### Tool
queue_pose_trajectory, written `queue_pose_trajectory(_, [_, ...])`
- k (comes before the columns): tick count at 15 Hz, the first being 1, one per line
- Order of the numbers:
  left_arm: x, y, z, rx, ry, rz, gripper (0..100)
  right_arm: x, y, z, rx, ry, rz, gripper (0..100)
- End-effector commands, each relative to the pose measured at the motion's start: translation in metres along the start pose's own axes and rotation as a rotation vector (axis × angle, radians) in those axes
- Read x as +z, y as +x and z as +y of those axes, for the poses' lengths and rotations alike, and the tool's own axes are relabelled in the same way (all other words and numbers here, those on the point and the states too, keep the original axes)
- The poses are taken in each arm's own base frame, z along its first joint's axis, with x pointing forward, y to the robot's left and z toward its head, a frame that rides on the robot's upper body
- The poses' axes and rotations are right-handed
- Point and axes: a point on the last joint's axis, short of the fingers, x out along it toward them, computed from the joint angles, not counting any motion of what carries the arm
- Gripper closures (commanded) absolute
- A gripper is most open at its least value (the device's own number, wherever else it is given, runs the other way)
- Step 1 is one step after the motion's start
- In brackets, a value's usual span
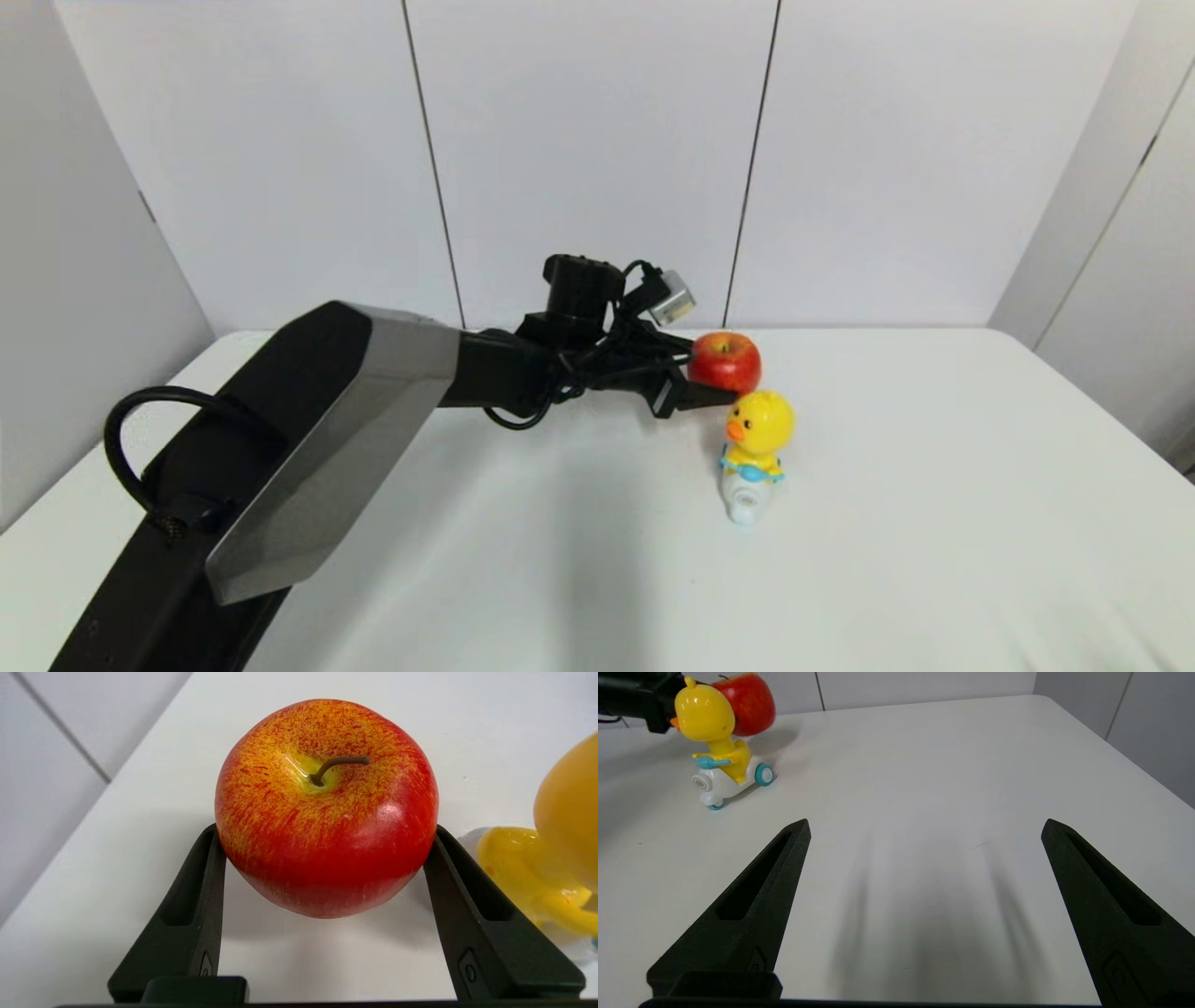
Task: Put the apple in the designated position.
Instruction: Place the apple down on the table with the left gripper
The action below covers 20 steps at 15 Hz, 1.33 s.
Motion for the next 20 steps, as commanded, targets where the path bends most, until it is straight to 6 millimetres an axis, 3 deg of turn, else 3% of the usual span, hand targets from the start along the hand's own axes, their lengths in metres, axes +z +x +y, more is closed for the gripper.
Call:
queue_pose_trajectory(1, [-0.014, 0.01, 0.0, -0.014, -0.009, 0.014, 100, -0.002, 0.001, 0.0, 0.0, 0.001, 0.007, 0])
queue_pose_trajectory(5, [-0.014, 0.009, 0.001, -0.01, -0.004, 0.017, 100, -0.002, 0.001, 0.0, 0.0, 0.001, 0.007, 0])
queue_pose_trajectory(6, [-0.015, 0.009, 0.0, -0.011, -0.006, 0.019, 0, -0.002, 0.001, 0.0, 0.0, 0.001, 0.007, 0])
queue_pose_trajectory(15, [-0.012, 0.007, 0.0, -0.012, -0.017, 0.021, 0, -0.002, 0.001, 0.0, 0.0, 0.001, 0.007, 0])
queue_pose_trajectory(20, [0.007, -0.02, -0.004, -0.014, -0.066, 0.082, 0, -0.002, 0.001, 0.0, 0.0, 0.001, 0.007, 0])
